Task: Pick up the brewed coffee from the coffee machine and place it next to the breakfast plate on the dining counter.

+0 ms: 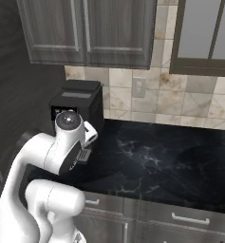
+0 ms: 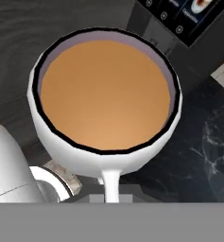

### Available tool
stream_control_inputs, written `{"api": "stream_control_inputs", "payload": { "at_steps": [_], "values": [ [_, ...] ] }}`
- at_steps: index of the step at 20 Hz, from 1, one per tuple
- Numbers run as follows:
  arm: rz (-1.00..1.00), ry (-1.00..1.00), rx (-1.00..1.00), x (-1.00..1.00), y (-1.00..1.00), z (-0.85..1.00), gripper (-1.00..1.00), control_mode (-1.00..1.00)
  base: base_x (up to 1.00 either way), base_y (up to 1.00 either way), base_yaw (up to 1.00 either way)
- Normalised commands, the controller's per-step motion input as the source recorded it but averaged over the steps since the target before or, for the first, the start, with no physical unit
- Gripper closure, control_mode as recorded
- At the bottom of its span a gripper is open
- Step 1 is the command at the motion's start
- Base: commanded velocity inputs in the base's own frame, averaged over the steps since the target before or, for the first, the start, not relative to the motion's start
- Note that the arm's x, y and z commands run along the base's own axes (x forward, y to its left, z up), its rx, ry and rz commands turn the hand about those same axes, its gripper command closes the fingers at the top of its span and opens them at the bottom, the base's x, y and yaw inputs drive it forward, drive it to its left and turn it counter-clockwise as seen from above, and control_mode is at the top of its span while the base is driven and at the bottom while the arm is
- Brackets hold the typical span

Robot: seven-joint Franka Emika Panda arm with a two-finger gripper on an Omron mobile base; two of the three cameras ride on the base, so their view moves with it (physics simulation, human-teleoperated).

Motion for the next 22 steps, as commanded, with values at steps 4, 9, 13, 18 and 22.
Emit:
{"api": "stream_control_inputs", "payload": {
  "at_steps": [4, 9, 13, 18, 22],
  "values": [
    [0.02, -0.15, 0.00, -0.39, -0.03, 0.52, 1.00, -1.00, 0.00, 0.00, 0.00],
    [0.00, 0.00, 0.00, 0.00, 0.00, 0.18, 1.00, -1.00, 0.00, 0.00, 0.00],
    [0.00, 0.01, 0.00, 0.00, 0.00, 0.02, 1.00, -1.00, 0.00, 0.00, 0.00],
    [0.00, 0.01, 0.00, 0.01, 0.00, 0.00, 1.00, 1.00, -0.14, 0.00, -0.01],
    [0.00, 0.00, 0.00, 0.00, 0.00, 0.00, 1.00, 1.00, -0.76, -0.02, -0.11]
  ]
}}
